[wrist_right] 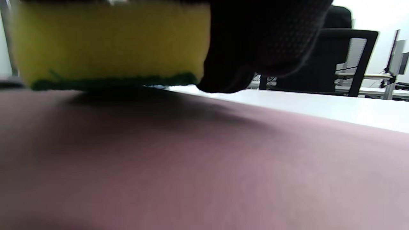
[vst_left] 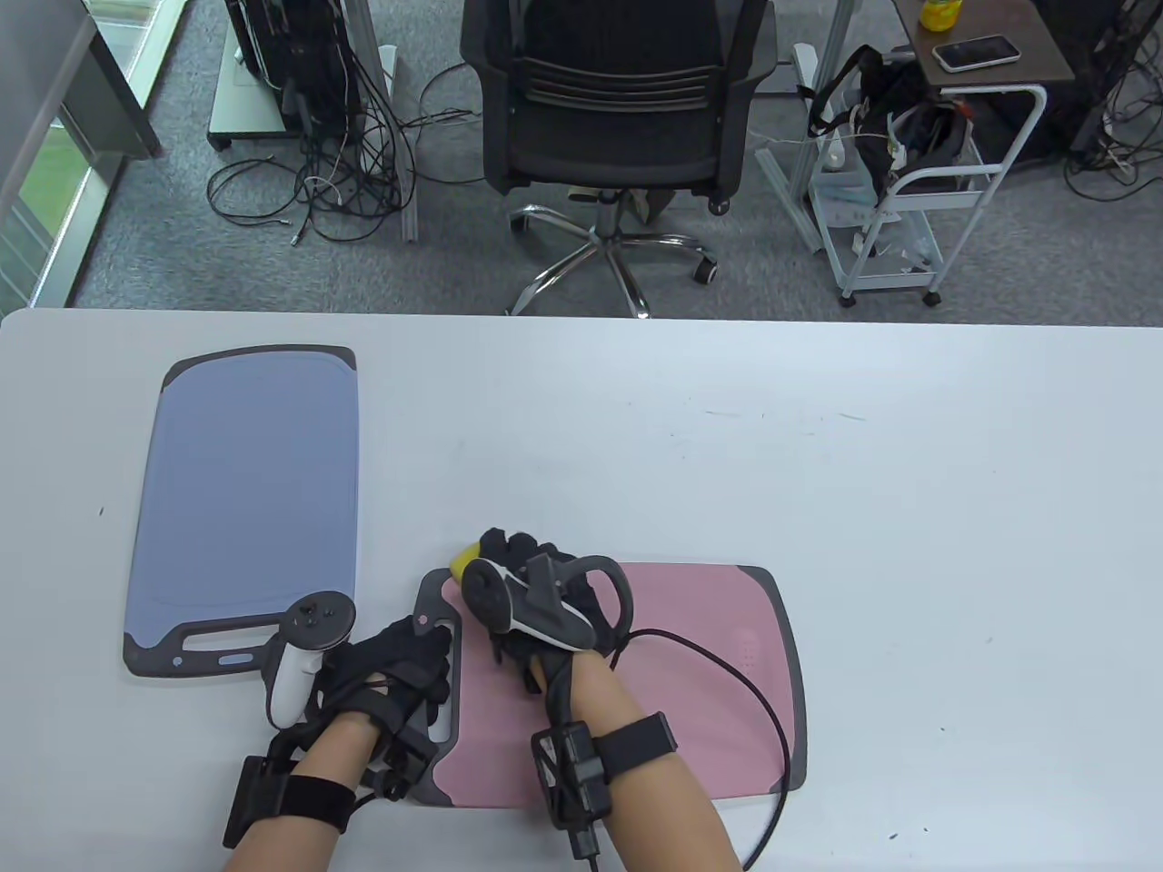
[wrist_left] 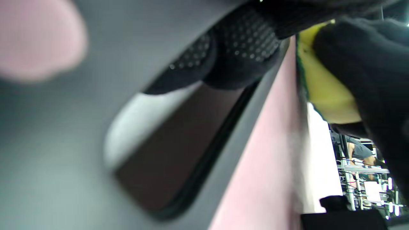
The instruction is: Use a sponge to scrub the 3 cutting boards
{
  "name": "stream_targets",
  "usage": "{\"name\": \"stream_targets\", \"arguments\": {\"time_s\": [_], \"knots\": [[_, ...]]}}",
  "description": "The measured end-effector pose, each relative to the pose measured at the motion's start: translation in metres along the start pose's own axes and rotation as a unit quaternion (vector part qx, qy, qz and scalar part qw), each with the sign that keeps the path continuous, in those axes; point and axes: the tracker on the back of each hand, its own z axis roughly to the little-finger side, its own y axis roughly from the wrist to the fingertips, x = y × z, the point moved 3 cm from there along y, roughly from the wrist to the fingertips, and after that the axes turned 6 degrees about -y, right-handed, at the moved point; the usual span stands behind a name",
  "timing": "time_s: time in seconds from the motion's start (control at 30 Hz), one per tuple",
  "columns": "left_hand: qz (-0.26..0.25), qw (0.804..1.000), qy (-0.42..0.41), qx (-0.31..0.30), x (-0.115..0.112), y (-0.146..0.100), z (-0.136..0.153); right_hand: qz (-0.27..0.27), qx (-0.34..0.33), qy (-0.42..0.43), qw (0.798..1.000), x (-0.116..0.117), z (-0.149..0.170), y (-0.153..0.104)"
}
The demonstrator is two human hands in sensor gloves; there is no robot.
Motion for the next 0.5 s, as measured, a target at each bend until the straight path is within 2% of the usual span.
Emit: {"name": "stream_targets", "arguments": {"time_s": [0.07, 0.13, 0.2, 0.3, 0.33, 0.4, 0.43, 0.5], "knots": [[0.001, 1.000, -0.002, 0.000, 0.000, 0.000, 0.000, -0.014, 0.018, -0.010, 1.000, 0.004, 0.012, -0.003], [0.001, 1.000, -0.004, 0.000, 0.000, 0.000, 0.000, -0.020, 0.059, -0.003, 0.998, 0.011, 0.046, -0.013], [0.001, 1.000, -0.008, 0.001, -0.001, 0.000, 0.001, -0.036, 0.116, 0.003, 0.993, 0.021, 0.094, -0.032], [0.007, 1.000, -0.020, 0.002, -0.002, -0.001, 0.001, -0.051, 0.219, -0.018, 0.974, 0.035, 0.176, -0.074], [0.008, 1.000, -0.023, 0.002, -0.003, -0.001, 0.001, -0.061, 0.267, -0.028, 0.961, 0.041, 0.209, -0.095], [0.007, 1.000, -0.026, 0.003, -0.005, -0.001, 0.001, -0.077, 0.331, -0.010, 0.941, 0.048, 0.252, -0.128], [0.007, 1.000, -0.029, 0.004, -0.007, -0.001, 0.000, -0.080, 0.367, 0.013, 0.927, 0.052, 0.265, -0.140], [0.005, 0.999, -0.033, 0.005, -0.012, -0.001, -0.001, -0.083, 0.374, 0.027, 0.923, 0.051, 0.266, -0.145]]}}
